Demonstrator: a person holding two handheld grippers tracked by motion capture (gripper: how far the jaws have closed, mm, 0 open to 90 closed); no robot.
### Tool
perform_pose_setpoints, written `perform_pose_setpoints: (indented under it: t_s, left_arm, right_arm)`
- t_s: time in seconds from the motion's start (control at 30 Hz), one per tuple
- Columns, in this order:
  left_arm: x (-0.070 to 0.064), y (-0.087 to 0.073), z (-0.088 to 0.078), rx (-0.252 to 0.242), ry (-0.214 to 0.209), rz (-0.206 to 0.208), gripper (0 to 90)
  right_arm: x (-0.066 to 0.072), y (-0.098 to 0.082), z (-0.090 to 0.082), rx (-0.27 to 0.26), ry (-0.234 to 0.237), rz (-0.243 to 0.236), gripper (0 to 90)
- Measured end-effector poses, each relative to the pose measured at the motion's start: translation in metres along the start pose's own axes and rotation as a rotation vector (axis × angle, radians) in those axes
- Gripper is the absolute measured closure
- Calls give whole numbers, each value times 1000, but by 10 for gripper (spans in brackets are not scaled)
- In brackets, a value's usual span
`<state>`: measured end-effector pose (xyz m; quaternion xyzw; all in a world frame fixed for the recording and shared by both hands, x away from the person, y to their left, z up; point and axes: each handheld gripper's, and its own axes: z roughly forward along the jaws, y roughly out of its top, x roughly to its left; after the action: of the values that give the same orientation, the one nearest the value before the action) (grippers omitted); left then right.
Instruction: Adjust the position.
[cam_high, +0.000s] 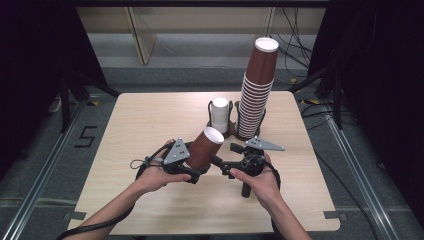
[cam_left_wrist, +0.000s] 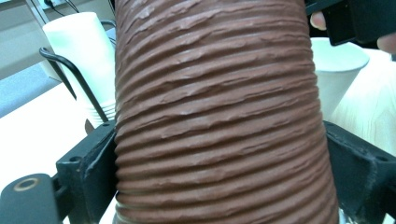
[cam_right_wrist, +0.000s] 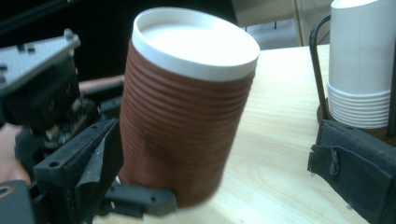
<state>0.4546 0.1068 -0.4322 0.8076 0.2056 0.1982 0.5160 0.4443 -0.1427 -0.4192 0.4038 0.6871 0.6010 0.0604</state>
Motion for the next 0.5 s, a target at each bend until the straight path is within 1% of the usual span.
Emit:
perform_pose_setpoints:
  t_s: [0.03, 0.07, 0.1, 0.13, 0.23, 0.27, 0.3, 0.33, 0.37, 0.4, 0.43, 0.5]
  left_arm:
    - [0, -1, -1, 2, -3, -1, 95]
    - [0, -2, -3, 6, -3, 1, 95]
    - [1, -2, -4, 10, -4, 2, 95]
    - [1, -3, -6, 11, -7, 4, 95]
    - [1, -6, -10, 22, -11, 11, 94]
    - [0, -8, -12, 24, -13, 10, 94]
    - [0, -8, -13, 28, -15, 13, 94]
    - [0, -9, -13, 30, -18, 16, 94]
    - [0, -10, -15, 37, -20, 15, 94]
    - [0, -11, -15, 42, -23, 20, 94]
    - [0, -11, -16, 48, -25, 25, 94]
    - [-1, -12, -17, 54, -31, 26, 94]
  right_arm:
    - [0, 0, -1, 6, 8, -16, 37]
    - [0, -1, -2, 16, 2, -33, 41]
    - [1, -2, -3, 26, 10, -21, 43]
    - [-1, -3, -3, 26, 15, -56, 49]
    - [-1, -5, -6, 51, 20, -95, 69]
    - [0, -6, -7, 69, 19, -98, 70]
    - [-1, -7, -7, 71, 16, -128, 72]
    - [-2, -8, -7, 72, 11, -142, 74]
    - [-1, -9, -8, 86, 10, -138, 75]
    - [-2, -9, -8, 96, 6, -156, 75]
    - [-1, -10, -8, 108, 12, -150, 76]
    - [-1, -13, -8, 118, 8, -163, 77]
